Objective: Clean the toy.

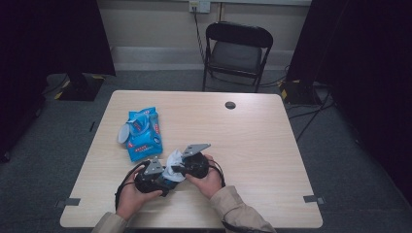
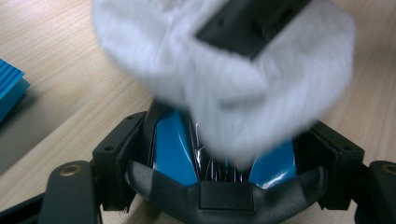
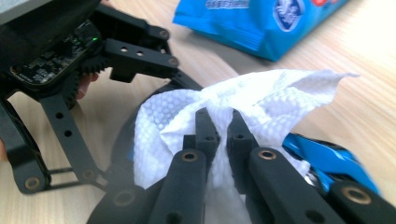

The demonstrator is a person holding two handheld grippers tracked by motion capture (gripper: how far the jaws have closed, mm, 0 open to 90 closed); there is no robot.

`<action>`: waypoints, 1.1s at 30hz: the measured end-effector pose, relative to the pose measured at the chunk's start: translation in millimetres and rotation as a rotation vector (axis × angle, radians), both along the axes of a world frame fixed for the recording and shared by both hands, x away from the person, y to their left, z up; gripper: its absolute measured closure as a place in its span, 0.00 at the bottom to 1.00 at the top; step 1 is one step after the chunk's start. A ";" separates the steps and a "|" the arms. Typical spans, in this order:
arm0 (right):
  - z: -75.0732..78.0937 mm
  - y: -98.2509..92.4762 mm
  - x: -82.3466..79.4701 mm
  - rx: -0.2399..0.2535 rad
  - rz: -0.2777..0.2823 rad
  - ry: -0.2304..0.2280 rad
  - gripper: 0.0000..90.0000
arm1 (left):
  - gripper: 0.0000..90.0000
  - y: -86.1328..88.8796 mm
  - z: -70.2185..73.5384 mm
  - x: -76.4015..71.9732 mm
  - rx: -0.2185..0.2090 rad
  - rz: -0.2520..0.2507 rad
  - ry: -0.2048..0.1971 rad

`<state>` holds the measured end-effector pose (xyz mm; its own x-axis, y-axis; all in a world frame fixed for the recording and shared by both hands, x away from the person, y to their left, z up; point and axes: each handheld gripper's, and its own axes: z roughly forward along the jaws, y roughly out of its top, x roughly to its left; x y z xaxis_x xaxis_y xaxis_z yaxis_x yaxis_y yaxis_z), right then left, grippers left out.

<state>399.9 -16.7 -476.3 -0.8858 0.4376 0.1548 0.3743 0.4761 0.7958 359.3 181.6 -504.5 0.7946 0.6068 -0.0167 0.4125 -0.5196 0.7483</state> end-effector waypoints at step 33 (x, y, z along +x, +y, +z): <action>-16.8 -58.8 38.0 -0.107 -0.193 -0.045 0.97 | 0.27 0.0 0.0 0.0 -0.001 0.000 0.001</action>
